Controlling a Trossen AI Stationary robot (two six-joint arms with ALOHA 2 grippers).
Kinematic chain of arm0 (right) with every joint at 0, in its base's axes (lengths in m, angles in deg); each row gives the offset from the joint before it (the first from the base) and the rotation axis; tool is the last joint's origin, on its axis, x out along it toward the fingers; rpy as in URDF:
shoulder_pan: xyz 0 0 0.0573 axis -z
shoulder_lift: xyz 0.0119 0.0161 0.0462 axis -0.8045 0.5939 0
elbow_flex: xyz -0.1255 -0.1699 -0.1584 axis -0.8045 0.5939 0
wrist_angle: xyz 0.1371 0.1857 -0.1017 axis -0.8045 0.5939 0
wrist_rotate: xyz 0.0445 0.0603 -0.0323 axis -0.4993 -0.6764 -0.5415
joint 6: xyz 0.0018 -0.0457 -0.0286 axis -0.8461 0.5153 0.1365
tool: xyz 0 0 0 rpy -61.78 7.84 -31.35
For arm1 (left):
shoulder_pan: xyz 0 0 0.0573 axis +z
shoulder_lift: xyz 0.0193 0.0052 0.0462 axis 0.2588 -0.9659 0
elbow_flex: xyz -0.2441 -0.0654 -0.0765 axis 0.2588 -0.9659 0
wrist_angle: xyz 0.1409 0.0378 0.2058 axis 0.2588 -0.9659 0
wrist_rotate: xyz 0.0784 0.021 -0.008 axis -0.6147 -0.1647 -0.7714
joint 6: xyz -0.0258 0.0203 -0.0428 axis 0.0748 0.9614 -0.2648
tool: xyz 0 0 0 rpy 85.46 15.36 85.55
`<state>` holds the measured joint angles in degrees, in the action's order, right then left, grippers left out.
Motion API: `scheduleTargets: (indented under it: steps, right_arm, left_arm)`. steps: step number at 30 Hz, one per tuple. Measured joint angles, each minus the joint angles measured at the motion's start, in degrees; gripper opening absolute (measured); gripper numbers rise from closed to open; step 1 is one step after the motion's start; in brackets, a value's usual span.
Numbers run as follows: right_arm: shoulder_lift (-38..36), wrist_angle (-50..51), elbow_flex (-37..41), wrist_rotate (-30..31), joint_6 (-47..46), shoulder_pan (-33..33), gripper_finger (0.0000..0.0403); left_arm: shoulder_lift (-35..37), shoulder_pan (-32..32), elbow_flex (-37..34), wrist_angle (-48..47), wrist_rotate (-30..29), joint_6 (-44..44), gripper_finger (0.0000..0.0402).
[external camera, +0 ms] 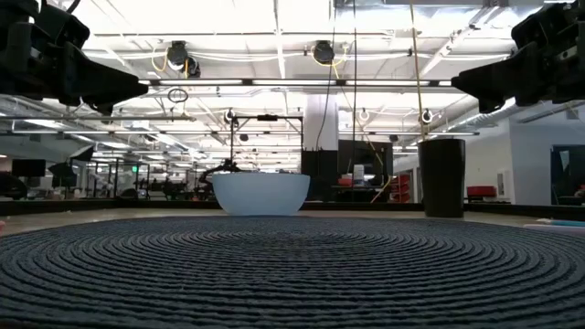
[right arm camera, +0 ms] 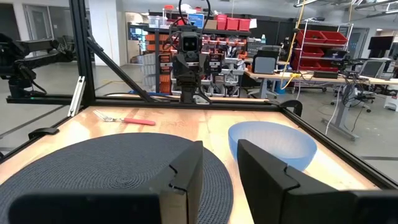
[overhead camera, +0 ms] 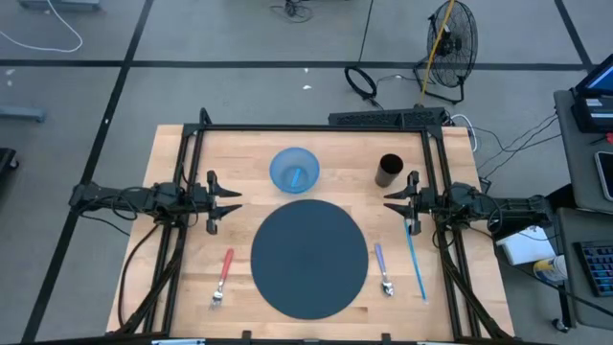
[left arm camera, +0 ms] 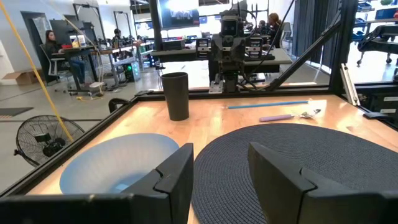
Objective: Pick & Place Utensil
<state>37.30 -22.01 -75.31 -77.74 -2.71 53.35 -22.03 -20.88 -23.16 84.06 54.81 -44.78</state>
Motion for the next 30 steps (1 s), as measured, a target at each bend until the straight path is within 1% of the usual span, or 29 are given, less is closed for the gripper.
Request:
scheduleTargets:
  steps: [10,12,15,17,24,27,30]
  right_arm:
    - [0.00,-4.21,-0.02,0.13,-0.20,-0.02,0.0095]
    - [0.00,-4.29,-0.01,0.02,-2.41,-0.02,0.0096]
    - [0.00,-4.34,0.00,0.08,-8.71,0.00,0.0095]
    - [0.00,-4.55,0.00,0.04,-11.29,0.00,0.0094]
    - [0.00,-6.06,0.00,0.06,-15.12,-0.02,0.0095]
    - [0.00,-6.04,0.00,0.04,-15.06,-0.02,0.0094]
    - [-0.01,-5.46,0.00,-0.02,-15.06,-0.01,0.0094]
  left_arm:
    - [-0.01,0.01,-0.01,-0.01,0.01,0.00,0.0159]
    - [-0.01,0.01,-0.01,-0.02,0.00,0.00,0.0159]
    - [-0.01,-0.01,-0.01,0.00,-0.01,0.00,0.0159]
    - [-0.01,-0.01,-0.01,-0.02,0.01,0.00,0.0159]
    - [-0.01,0.01,0.00,0.13,-0.04,0.90,0.0159]
    - [-0.03,0.01,-0.01,3.79,-0.40,2.91,0.0159]
    - [-0.01,0.01,-0.01,10.12,-0.27,0.52,0.0159]
